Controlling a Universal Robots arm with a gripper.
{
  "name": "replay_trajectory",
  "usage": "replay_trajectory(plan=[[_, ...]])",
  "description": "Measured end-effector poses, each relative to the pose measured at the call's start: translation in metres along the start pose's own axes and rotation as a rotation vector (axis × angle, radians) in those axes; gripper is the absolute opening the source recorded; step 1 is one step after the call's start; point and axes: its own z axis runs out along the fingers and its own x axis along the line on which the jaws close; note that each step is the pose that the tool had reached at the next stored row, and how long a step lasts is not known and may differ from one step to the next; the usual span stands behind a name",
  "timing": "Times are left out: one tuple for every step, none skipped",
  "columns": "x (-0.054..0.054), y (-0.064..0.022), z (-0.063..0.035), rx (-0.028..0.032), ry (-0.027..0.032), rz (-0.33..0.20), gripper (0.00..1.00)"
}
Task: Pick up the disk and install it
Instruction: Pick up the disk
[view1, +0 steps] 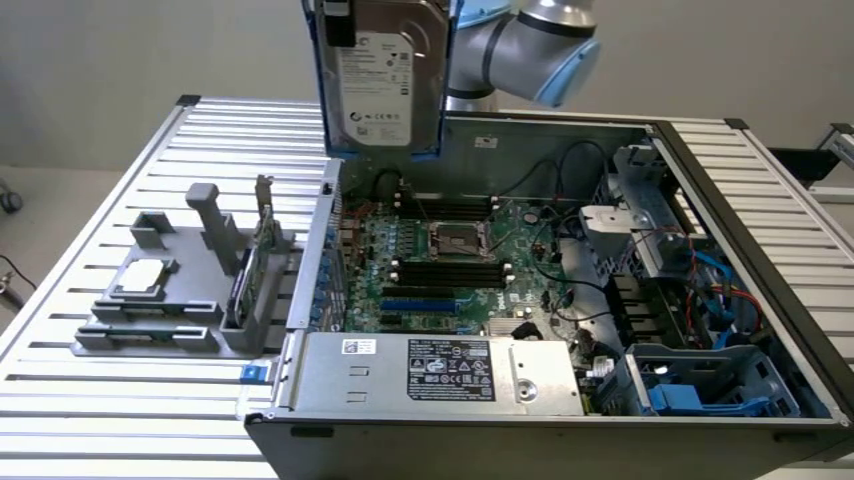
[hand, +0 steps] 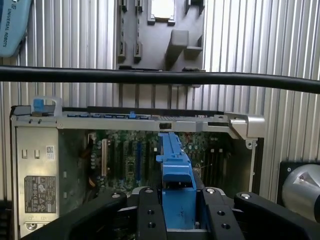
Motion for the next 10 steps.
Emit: replay_trajectory(plan=[[0.002, -0.0036, -0.0001, 0.0001, -0.0014, 0.0, 0.33], [0.003, -0.0072, -0.0002, 0.0001, -0.0026, 0.0, 0.33], [0.005, -0.0109, -0.0003, 0.0001, -0.0038, 0.0, 0.33], [0.006, -0.0146, -0.0004, 0.0001, -0.005, 0.0, 0.33], [0.008, -0.018, -0.0005, 0.0002, -0.0062, 0.0, 0.33], [0.01, -0.0214, -0.0006, 0.0002, -0.0073, 0.0, 0.33], [0.011, -0.0249, -0.0007, 0.0002, -0.0083, 0.0, 0.33], [0.013, -0.0286, -0.0008, 0.0003, -0.0095, 0.0, 0.33], [0.014, -0.0317, -0.0009, 0.0003, -0.0106, 0.0, 0.33], [0.016, -0.0349, -0.001, 0.0003, -0.0115, 0.0, 0.33]])
